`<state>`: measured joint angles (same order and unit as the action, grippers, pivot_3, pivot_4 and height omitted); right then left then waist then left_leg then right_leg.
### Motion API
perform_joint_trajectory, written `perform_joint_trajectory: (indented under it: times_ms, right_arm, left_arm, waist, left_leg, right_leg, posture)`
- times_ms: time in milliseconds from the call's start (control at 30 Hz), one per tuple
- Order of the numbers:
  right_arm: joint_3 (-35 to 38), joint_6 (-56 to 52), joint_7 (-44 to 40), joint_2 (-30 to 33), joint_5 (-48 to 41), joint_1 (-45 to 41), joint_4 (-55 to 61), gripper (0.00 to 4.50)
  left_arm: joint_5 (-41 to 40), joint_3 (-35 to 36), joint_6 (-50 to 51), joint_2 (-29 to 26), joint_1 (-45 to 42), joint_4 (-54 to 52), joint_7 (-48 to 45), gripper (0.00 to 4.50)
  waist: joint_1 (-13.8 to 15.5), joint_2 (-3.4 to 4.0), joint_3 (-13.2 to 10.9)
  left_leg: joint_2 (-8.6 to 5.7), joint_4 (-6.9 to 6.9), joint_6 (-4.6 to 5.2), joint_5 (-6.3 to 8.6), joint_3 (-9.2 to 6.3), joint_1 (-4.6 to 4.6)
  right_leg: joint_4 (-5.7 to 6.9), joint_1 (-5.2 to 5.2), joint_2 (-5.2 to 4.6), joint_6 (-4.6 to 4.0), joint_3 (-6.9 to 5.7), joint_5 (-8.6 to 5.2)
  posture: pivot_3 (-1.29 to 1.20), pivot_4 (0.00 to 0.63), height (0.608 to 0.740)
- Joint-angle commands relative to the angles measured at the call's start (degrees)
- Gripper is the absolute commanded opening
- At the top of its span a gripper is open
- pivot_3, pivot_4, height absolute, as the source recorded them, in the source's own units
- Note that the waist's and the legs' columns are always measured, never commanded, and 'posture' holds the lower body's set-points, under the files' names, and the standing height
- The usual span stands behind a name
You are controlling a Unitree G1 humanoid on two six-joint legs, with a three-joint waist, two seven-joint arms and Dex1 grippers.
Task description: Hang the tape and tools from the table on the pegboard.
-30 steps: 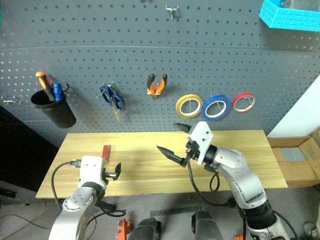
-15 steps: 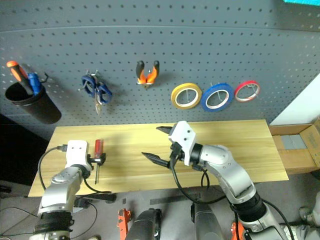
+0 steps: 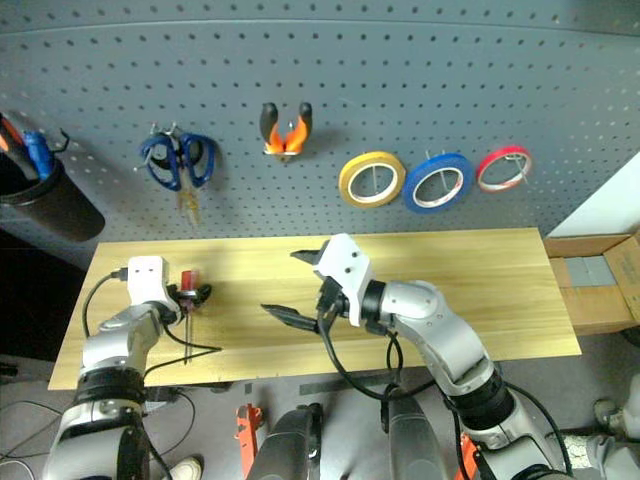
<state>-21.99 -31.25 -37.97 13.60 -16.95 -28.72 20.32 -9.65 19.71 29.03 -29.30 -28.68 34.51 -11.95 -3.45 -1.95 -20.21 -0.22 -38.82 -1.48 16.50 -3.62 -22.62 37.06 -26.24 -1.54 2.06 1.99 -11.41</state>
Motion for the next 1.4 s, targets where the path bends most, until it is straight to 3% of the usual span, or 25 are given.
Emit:
perform_joint_trajectory:
  times_ms: [33,267,300,467,600,767,933,1133,1267,1400]
  right_arm:
    - [0.5,0.5,-0.6,0.0,-0.4,-0.1,1.3,4.5]
    - [0.6,1.4,-0.9,-0.5,-0.1,-0.6,0.3,4.5]
    - [0.6,1.5,-0.9,-0.6,-0.1,-0.6,0.2,4.5]
    - [1.5,2.5,-2.6,-0.3,-1.5,0.0,0.8,4.5]
    - [3.2,3.5,-4.1,0.3,-2.5,0.7,1.3,4.5]
    - [8.8,3.6,-3.6,-0.3,-7.6,3.0,4.6,4.5]
    - [11.5,2.3,-0.9,-3.3,-12.9,4.1,7.4,4.5]
    - [11.5,4.1,3.5,-9.7,-13.3,-1.2,4.4,4.5]
    - [11.9,7.8,5.8,-14.3,-11.1,-7.4,-0.5,4.5]
    - [11.7,10.5,6.8,-15.9,-9.1,-11.2,-4.6,4.5]
  left_arm:
    - [-1.5,2.8,4.9,-0.9,0.1,-2.2,3.1,3.56]
    - [-3.2,4.4,13.1,-1.1,2.2,-9.9,5.7,1.01]
    - [-3.3,4.4,13.7,-1.1,2.4,-10.5,5.8,0.82]
    - [-1.4,0.7,12.7,-2.4,5.1,-16.9,3.6,0.81]
    - [3.0,-6.0,8.8,-4.5,13.0,-30.5,1.2,0.81]
    - [12.4,-7.0,-1.4,-1.8,26.5,-55.0,8.9,0.81]
    - [19.8,-5.3,-5.5,0.2,32.8,-67.7,13.4,0.81]
    - [22.0,0.1,-10.8,-3.8,24.0,-67.1,13.5,0.81]
    - [21.5,3.6,-14.9,-9.9,11.1,-55.7,14.3,0.81]
    - [20.7,1.9,-18.4,-11.6,0.6,-45.2,14.7,0.81]
  waist:
    - [-0.2,0.0,0.0]
    - [-0.1,-0.02,0.0]
    - [0.0,-0.02,0.0]
    - [0.2,-0.1,0.1]
    - [0.3,-0.24,0.2]
    - [1.1,-0.56,0.6]
    - [2.1,-0.5,1.9]
    - [3.2,-0.56,3.1]
    - [3.5,-0.66,3.5]
    - [3.7,-0.61,4.3]
  left_leg:
    - [0.0,0.01,0.0,0.0,0.0,0.0]
    - [0.01,0.01,-0.03,-0.01,-0.1,-0.02]
    - [0.01,0.01,-0.03,-0.01,-0.13,-0.04]
    - [-0.02,0.01,-0.12,-0.03,-0.25,-0.14]
    - [-0.04,0.02,-0.5,-0.13,-0.38,-0.3]
    - [-0.1,0.08,-0.69,-0.14,-0.46,-0.45]
    - [-0.13,0.12,-0.68,-0.13,-0.55,-0.48]
    - [-0.12,0.08,-0.69,-0.27,-0.61,-0.22]
    - [-0.04,0.03,-1.01,-0.6,-0.62,-0.2]
    - [0.0,0.09,-1.12,-0.66,-0.68,-0.17]
  right_leg:
    - [0.0,-0.01,0.0,0.0,-0.01,0.0]
    - [0.02,-0.01,-0.01,0.0,-0.08,0.0]
    - [0.01,-0.01,-0.02,0.0,-0.1,0.0]
    - [-0.06,-0.03,-0.1,0.0,-0.24,0.0]
    - [-0.11,-0.13,-0.19,-0.01,-0.39,0.01]
    - [-0.21,-0.23,-0.65,-0.04,-0.86,0.02]
    - [-0.21,-0.23,-0.71,-0.1,-1.07,0.0]
    - [-0.13,0.09,-0.51,-0.23,-1.4,0.08]
    - [-0.13,0.13,0.28,-0.62,-1.61,0.46]
    - [-0.04,0.12,0.35,-0.68,-1.67,0.49]
  posture:
    - [-0.09,0.396,0.74]
    - [-0.06,0.365,0.74]
    - [-0.06,0.361,0.74]
    - [-0.04,0.315,0.74]
    - [-0.03,0.285,0.74]
    - [0.01,0.237,0.74]
    - [0.06,0.212,0.74]
    - [0.11,0.191,0.74]
    - [0.11,0.186,0.74]
    - [0.11,0.185,0.74]
